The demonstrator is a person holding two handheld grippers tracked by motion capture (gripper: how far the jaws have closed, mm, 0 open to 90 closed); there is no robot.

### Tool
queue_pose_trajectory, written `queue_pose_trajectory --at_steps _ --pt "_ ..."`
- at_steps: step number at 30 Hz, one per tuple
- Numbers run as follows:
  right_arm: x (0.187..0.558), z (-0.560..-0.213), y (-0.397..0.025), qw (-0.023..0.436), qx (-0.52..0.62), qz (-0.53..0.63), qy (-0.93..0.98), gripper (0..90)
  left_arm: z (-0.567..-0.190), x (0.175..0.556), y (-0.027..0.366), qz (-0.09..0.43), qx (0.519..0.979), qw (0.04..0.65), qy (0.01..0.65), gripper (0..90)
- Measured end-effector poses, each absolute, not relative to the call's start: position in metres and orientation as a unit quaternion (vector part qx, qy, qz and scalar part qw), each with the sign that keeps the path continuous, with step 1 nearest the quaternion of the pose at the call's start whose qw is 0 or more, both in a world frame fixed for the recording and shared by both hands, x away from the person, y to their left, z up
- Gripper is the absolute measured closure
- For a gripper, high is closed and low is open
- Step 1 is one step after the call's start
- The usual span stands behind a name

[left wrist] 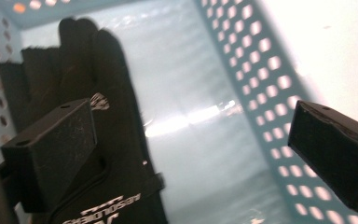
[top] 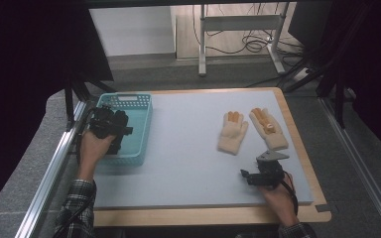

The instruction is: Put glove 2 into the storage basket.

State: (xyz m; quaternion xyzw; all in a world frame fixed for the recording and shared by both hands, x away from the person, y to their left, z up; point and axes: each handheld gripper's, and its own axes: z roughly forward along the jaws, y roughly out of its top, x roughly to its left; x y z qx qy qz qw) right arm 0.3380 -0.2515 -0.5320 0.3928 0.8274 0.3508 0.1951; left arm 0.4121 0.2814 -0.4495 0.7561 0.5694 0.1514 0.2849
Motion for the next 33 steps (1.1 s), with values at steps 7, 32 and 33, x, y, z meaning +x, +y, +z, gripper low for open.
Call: queue_pose_trajectory --at_steps 7,32,33 --pt "0.338 -0.532 -0.251 0.195 0.393 0.351 0.828 20.4 -0.442 0.404 0.263 0.162 0.764 0.313 0.541 0.0" --pt "0.338 -0.532 -0.251 0.195 0.393 0.351 0.827 20.4 -0.446 0.356 0.166 0.179 0.811 0.384 0.403 0.0" --pt "0.338 -0.532 -0.251 0.195 0.393 0.351 0.827 20.4 -0.448 0.354 0.164 0.178 0.812 0.386 0.399 0.0"
